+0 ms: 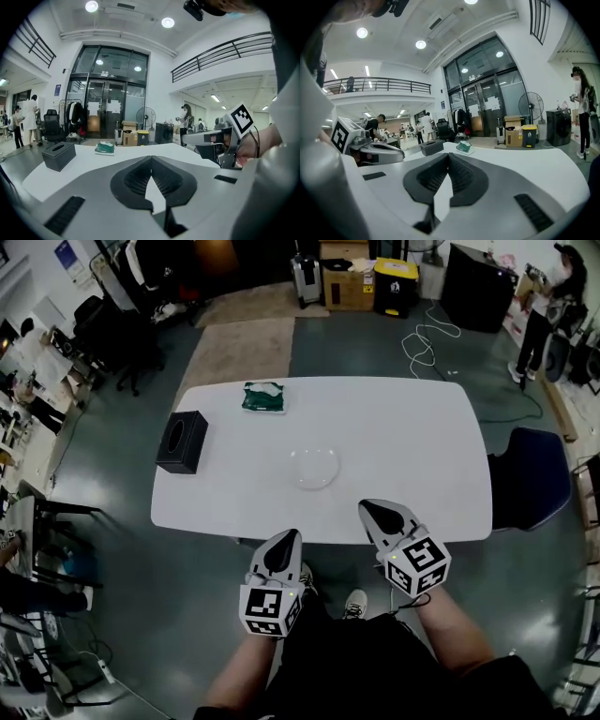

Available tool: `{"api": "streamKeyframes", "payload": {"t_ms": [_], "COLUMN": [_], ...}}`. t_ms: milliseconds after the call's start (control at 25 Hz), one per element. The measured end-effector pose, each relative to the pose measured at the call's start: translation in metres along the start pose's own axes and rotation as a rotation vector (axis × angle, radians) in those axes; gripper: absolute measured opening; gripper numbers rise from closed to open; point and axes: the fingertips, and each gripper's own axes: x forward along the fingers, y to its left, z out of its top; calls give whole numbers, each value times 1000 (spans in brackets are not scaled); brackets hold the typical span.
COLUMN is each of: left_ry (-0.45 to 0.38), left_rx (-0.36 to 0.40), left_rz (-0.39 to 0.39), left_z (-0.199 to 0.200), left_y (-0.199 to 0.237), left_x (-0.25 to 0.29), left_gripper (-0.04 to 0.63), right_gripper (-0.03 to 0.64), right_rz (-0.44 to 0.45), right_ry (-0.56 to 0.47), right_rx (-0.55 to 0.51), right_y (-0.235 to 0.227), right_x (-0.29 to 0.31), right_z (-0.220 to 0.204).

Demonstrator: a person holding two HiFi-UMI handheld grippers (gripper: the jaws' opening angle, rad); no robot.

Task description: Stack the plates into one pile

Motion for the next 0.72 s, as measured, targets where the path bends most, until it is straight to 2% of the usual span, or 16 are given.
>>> {"api": "streamKeyframes", "payload": {"t_ms": [320,720], "left_ry": [10,-11], "left_rx": [-16,-2], "left_rz": [30,31], "left_z": [-21,-15], "left_y": [-13,-17], "left_x": [-22,-30], "left_gripper": [18,18], "right_gripper": [17,17], "right_rz": [39,47], "right_ry": [24,19], "right_rx": [-2,-1], "right_y": [19,29], "right_x": [-12,-18], "right_z": [-19,-19]}}
